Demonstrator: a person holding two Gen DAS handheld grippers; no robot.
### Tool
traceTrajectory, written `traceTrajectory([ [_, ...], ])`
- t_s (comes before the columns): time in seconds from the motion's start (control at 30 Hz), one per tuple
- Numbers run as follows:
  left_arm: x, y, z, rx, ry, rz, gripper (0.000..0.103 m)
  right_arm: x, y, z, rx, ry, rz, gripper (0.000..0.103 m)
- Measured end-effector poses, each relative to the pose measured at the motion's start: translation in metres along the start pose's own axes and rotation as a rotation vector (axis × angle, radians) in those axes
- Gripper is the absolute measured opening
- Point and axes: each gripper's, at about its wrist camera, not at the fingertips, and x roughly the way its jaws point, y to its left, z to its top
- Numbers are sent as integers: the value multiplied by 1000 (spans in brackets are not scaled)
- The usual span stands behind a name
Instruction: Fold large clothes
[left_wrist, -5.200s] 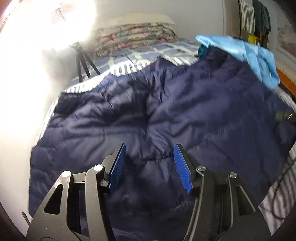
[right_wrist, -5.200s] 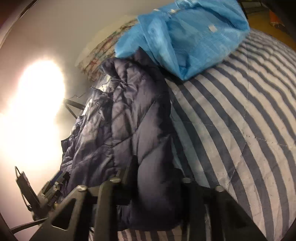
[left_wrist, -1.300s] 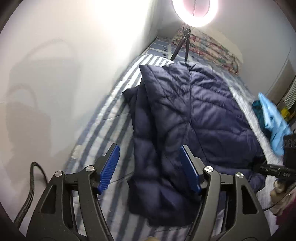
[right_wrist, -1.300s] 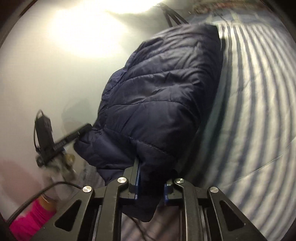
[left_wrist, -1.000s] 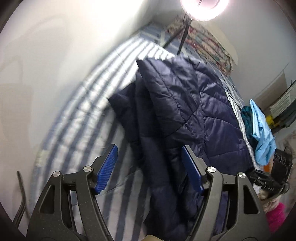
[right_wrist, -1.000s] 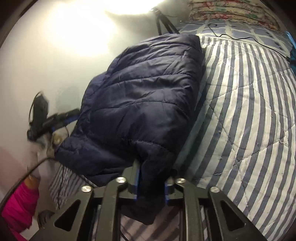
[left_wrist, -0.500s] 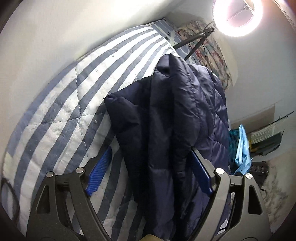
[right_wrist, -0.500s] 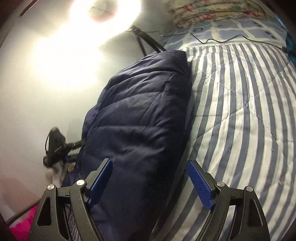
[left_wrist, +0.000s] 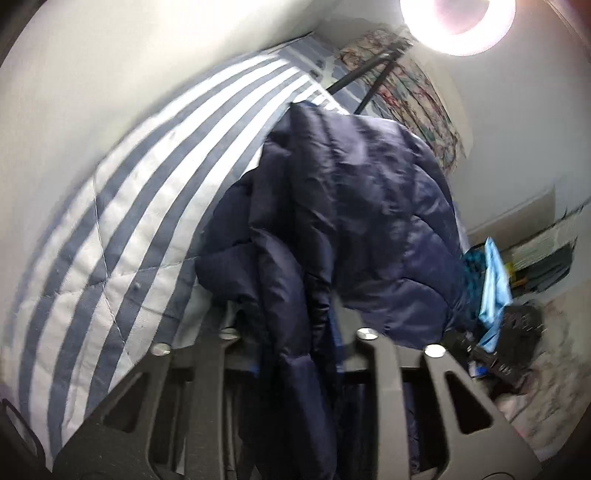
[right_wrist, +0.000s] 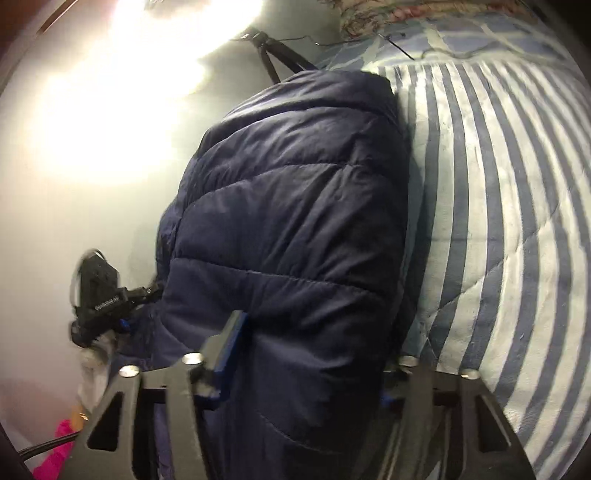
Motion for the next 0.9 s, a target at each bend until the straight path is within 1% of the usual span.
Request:
traceTrajectory([
  [0.03,-4,-7,-2,30,-12,18,17,-2,7,-1,-18,-3,-15,43],
  [0.07,-11,-14,-4,54,-27,27,16,-6,14,-2,-36,-7,-29,35],
  [0.1,-16,-18,-6,62,-36,23,15,-10,22,-4,-61,-11,-45,28],
  [0.2,-32,-27,-14,72,-54,9,14,-21,50,-9,-146,-17,-118,23],
  [0.33,-49,-46,-31,126,-65,3,13,-37,88,-23,-253,-14,-193,20],
  [0.57,-73,-85,-54,176,-80,-57,13,-98,118,-56,-329,-46,-232,19],
  [0.7,-81,-121,-61,213,-91,-100,12,-138,120,-64,-348,-74,-260,18],
  [0.9,-78,-197,-64,304,-112,-175,12,-206,113,-76,-356,-149,-305,18],
])
